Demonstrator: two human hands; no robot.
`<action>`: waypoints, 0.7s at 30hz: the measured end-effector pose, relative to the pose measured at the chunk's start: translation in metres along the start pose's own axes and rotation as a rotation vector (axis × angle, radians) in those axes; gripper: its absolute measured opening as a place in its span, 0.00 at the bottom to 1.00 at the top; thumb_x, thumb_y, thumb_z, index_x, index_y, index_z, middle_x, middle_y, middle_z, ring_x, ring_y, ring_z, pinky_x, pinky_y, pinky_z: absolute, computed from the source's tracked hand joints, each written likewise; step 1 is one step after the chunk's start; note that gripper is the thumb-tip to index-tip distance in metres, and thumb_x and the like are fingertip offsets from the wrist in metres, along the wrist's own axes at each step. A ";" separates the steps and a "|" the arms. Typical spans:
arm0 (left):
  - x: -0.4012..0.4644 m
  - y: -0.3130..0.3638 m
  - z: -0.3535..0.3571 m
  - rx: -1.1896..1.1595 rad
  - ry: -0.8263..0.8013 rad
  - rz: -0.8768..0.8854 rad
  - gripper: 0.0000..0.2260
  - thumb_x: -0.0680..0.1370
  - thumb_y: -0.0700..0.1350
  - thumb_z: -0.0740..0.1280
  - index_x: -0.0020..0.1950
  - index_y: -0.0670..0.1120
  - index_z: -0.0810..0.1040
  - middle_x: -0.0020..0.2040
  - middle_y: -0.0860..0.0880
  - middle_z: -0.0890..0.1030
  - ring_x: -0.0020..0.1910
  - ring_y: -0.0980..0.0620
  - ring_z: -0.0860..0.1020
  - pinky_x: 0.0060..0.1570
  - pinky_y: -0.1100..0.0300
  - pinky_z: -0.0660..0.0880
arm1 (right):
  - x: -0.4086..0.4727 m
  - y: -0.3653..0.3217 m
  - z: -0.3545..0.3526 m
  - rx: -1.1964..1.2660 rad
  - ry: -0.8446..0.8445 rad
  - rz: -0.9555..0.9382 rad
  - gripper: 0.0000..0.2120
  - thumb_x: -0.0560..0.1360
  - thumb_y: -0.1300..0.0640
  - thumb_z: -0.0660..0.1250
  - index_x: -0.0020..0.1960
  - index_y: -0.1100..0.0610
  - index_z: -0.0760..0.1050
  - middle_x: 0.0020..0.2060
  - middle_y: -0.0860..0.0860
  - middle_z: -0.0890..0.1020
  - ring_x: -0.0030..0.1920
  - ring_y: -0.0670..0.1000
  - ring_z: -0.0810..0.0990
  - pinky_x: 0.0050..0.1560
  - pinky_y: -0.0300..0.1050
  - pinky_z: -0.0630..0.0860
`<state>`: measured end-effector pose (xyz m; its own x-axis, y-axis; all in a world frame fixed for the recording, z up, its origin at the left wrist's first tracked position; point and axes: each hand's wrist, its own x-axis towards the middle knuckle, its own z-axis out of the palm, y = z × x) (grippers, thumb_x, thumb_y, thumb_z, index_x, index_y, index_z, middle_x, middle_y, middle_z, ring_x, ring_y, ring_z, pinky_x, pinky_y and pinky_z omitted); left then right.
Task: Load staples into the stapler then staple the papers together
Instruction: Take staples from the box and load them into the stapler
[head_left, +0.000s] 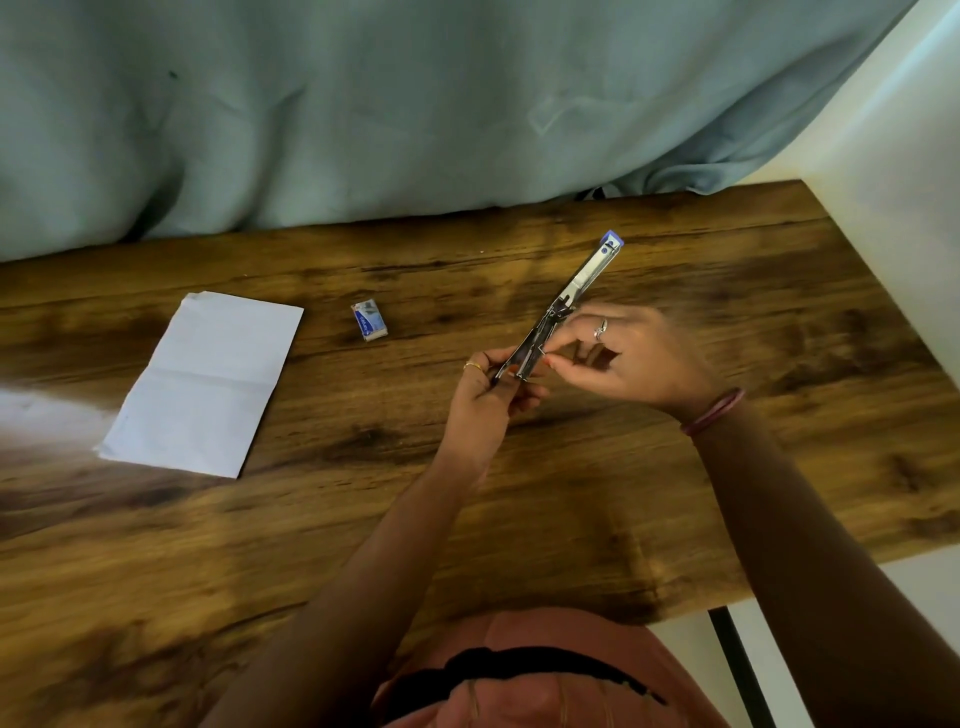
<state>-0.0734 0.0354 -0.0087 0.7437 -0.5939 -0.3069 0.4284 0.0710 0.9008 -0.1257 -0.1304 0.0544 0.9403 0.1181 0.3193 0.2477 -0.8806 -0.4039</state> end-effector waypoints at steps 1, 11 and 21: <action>0.001 -0.001 0.000 -0.016 0.005 -0.008 0.12 0.82 0.34 0.54 0.61 0.44 0.72 0.53 0.44 0.82 0.42 0.54 0.81 0.44 0.62 0.77 | -0.004 0.001 0.004 0.083 0.058 0.044 0.06 0.72 0.56 0.70 0.48 0.55 0.81 0.44 0.47 0.82 0.36 0.46 0.81 0.36 0.40 0.79; 0.001 -0.004 0.002 -0.189 0.008 -0.039 0.12 0.82 0.31 0.53 0.62 0.40 0.69 0.47 0.46 0.82 0.38 0.56 0.81 0.41 0.63 0.79 | -0.026 -0.013 0.042 0.966 0.290 0.647 0.06 0.73 0.56 0.66 0.42 0.47 0.79 0.37 0.49 0.84 0.38 0.49 0.83 0.34 0.44 0.81; -0.003 -0.011 0.002 -0.139 -0.003 0.008 0.12 0.82 0.32 0.54 0.57 0.44 0.72 0.47 0.47 0.81 0.40 0.57 0.82 0.45 0.62 0.79 | -0.006 -0.024 0.053 1.057 0.428 0.921 0.03 0.75 0.59 0.66 0.44 0.55 0.78 0.30 0.48 0.83 0.31 0.44 0.81 0.28 0.40 0.78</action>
<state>-0.0817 0.0343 -0.0175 0.7461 -0.5949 -0.2990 0.4898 0.1863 0.8517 -0.1250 -0.0854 0.0164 0.7646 -0.5962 -0.2448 -0.1593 0.1932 -0.9681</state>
